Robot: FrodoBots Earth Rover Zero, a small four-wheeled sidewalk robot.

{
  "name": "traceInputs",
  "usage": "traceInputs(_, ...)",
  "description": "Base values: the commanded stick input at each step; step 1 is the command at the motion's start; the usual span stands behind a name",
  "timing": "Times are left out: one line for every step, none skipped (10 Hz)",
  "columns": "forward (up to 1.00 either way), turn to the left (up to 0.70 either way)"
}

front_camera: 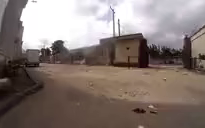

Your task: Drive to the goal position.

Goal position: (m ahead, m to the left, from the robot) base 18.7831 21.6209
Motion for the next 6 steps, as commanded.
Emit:
traceInputs(1.0,0.0)
traceInputs(1.0,0.0)
traceInputs(1.0,0.0)
traceInputs(1.0,0.0)
traceInputs(1.0,0.0)
traceInputs(1.0,0.0)
